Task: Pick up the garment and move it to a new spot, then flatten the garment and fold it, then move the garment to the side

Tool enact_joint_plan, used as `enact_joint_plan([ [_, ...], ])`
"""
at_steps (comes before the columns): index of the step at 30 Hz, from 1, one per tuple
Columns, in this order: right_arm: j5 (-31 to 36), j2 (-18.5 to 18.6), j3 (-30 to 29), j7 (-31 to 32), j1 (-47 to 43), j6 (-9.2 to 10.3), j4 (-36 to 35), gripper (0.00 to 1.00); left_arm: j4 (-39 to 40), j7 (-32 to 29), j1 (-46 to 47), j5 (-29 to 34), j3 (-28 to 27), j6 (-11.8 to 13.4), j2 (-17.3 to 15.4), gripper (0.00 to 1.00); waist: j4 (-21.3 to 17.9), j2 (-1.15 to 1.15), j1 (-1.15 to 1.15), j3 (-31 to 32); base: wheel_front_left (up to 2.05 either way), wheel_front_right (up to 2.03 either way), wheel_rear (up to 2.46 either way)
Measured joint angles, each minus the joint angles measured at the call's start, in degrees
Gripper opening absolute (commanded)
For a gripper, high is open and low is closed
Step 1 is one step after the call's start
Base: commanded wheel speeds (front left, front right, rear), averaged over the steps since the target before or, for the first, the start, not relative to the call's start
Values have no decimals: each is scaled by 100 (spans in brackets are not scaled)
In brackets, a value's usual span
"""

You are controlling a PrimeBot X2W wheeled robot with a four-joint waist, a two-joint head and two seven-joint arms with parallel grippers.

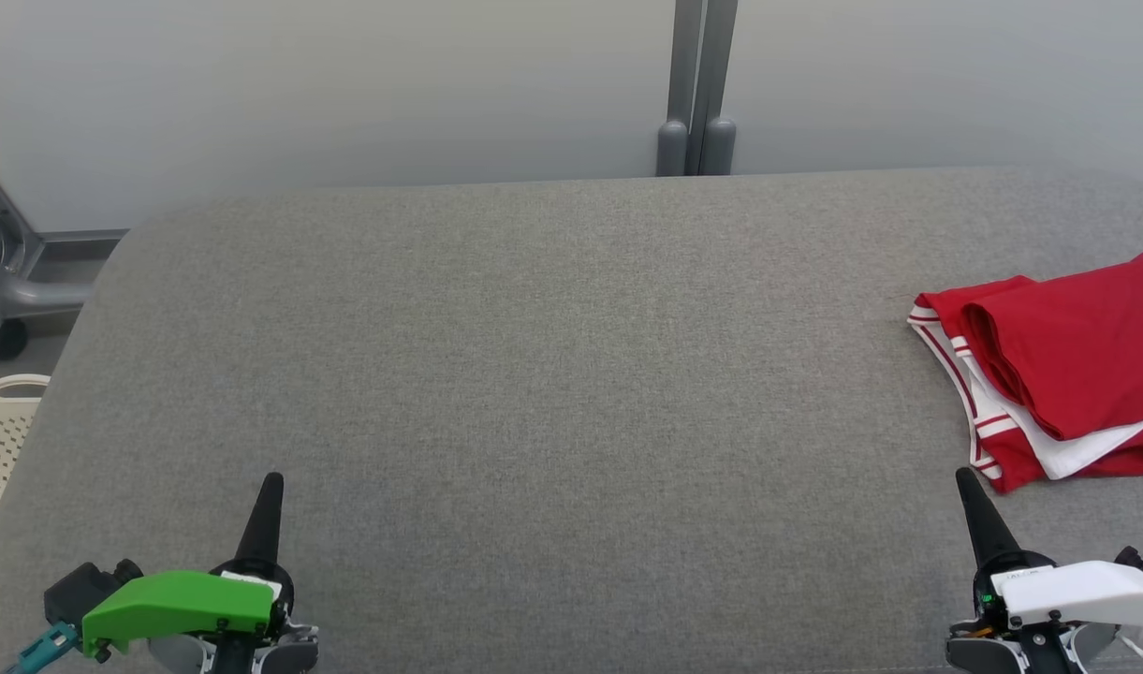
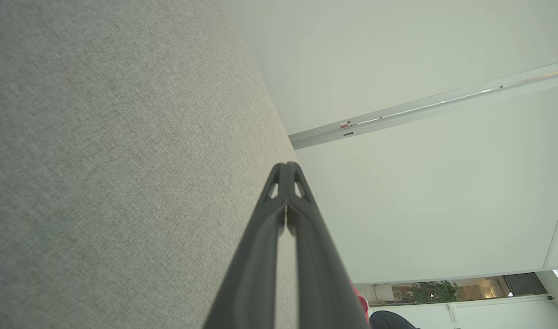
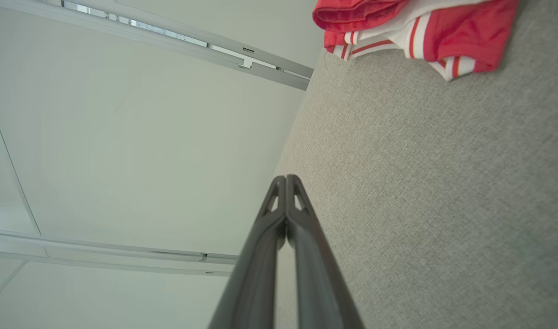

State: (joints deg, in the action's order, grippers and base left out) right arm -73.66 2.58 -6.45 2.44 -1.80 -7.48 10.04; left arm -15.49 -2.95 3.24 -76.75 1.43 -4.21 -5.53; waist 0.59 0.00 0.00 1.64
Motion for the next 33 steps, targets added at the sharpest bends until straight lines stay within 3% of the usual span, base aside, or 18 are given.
enact_joint_plan([
  [33, -1466, 13, -181, 160, 12, 0, -250, 0, 56, -365, 238, -1214, -350, -240, 209, 0, -44, 0, 0, -132, 0, 0, 0],
])
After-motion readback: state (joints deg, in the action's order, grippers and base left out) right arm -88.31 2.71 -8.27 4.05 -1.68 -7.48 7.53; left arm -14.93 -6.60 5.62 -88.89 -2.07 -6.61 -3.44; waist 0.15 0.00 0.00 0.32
